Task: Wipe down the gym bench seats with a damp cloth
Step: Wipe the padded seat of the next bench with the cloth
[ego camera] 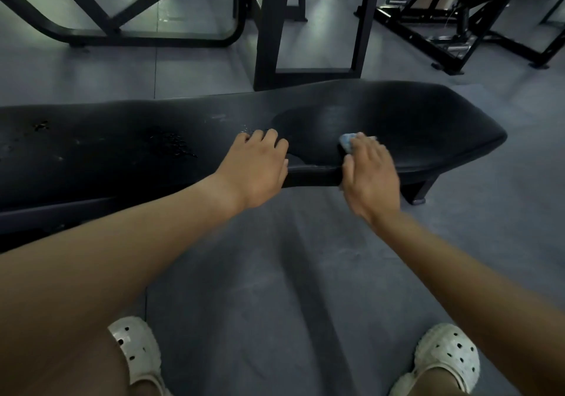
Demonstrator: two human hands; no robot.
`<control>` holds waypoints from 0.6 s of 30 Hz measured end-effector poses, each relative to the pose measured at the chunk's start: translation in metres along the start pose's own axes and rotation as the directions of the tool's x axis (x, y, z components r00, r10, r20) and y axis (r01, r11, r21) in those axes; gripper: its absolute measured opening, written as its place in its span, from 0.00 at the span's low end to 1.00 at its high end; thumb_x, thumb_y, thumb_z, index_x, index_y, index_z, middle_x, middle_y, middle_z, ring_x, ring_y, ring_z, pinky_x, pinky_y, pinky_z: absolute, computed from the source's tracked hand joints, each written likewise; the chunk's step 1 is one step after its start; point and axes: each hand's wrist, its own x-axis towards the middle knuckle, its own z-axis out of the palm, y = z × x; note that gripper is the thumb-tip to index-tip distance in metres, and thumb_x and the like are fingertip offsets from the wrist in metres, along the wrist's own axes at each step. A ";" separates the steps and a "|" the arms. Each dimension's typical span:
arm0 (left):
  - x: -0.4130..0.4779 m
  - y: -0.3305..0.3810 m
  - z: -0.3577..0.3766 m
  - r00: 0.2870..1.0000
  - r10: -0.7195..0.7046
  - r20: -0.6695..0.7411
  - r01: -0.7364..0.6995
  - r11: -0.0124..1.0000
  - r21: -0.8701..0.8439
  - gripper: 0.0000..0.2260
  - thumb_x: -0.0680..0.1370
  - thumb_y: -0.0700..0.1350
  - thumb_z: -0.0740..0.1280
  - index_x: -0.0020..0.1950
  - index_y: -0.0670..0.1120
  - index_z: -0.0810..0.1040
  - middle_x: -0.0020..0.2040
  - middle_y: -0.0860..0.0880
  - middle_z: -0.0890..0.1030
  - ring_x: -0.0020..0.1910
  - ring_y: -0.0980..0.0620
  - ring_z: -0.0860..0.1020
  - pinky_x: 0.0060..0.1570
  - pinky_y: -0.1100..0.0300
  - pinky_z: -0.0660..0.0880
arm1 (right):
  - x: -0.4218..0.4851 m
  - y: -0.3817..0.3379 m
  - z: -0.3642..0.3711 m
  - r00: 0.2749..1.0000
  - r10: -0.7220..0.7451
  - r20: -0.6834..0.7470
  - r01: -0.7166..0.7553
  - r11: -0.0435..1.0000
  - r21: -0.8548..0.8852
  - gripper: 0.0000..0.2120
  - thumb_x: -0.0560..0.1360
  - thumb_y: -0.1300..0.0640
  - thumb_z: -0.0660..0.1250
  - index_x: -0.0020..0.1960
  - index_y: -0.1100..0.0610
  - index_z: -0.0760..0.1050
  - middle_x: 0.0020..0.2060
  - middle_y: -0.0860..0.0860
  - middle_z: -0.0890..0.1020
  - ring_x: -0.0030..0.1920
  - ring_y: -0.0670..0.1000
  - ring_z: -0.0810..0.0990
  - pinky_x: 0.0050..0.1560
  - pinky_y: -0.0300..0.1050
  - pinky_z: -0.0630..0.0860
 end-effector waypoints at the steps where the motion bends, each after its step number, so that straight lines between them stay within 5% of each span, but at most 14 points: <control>1: 0.000 0.000 0.001 1.000 0.003 -0.004 -0.003 1.000 0.003 0.17 0.85 0.52 0.54 0.64 0.44 0.74 0.62 0.43 0.76 0.59 0.43 0.76 0.60 0.46 0.73 | -0.002 -0.008 0.002 0.997 -0.065 0.032 0.065 0.998 -0.002 0.22 0.82 0.52 0.53 0.71 0.62 0.71 0.72 0.60 0.73 0.73 0.62 0.69 0.76 0.57 0.62; 9: 0.002 0.001 -0.001 1.000 0.001 0.018 -0.001 1.000 -0.004 0.17 0.85 0.52 0.54 0.65 0.44 0.74 0.63 0.43 0.76 0.60 0.43 0.76 0.61 0.46 0.72 | -0.001 -0.002 -0.013 0.921 -0.337 0.193 0.353 0.934 -0.053 0.25 0.85 0.49 0.53 0.79 0.58 0.63 0.77 0.55 0.68 0.77 0.55 0.65 0.78 0.54 0.61; 14: -0.005 -0.005 -0.004 0.999 0.004 0.040 -0.004 1.000 -0.015 0.19 0.85 0.56 0.53 0.66 0.46 0.74 0.64 0.45 0.76 0.63 0.44 0.76 0.65 0.45 0.71 | 0.005 0.006 -0.010 0.993 -0.081 0.090 0.088 0.993 -0.083 0.24 0.82 0.52 0.52 0.74 0.61 0.70 0.72 0.58 0.74 0.72 0.59 0.72 0.75 0.55 0.65; 18: -0.016 -0.018 -0.009 0.999 -0.031 0.010 0.031 0.999 0.028 0.22 0.83 0.59 0.55 0.65 0.45 0.75 0.63 0.45 0.76 0.61 0.44 0.76 0.64 0.46 0.71 | 0.022 -0.036 0.000 0.990 0.027 0.140 -0.025 1.000 -0.015 0.24 0.82 0.54 0.51 0.72 0.66 0.70 0.72 0.64 0.72 0.73 0.64 0.70 0.77 0.56 0.63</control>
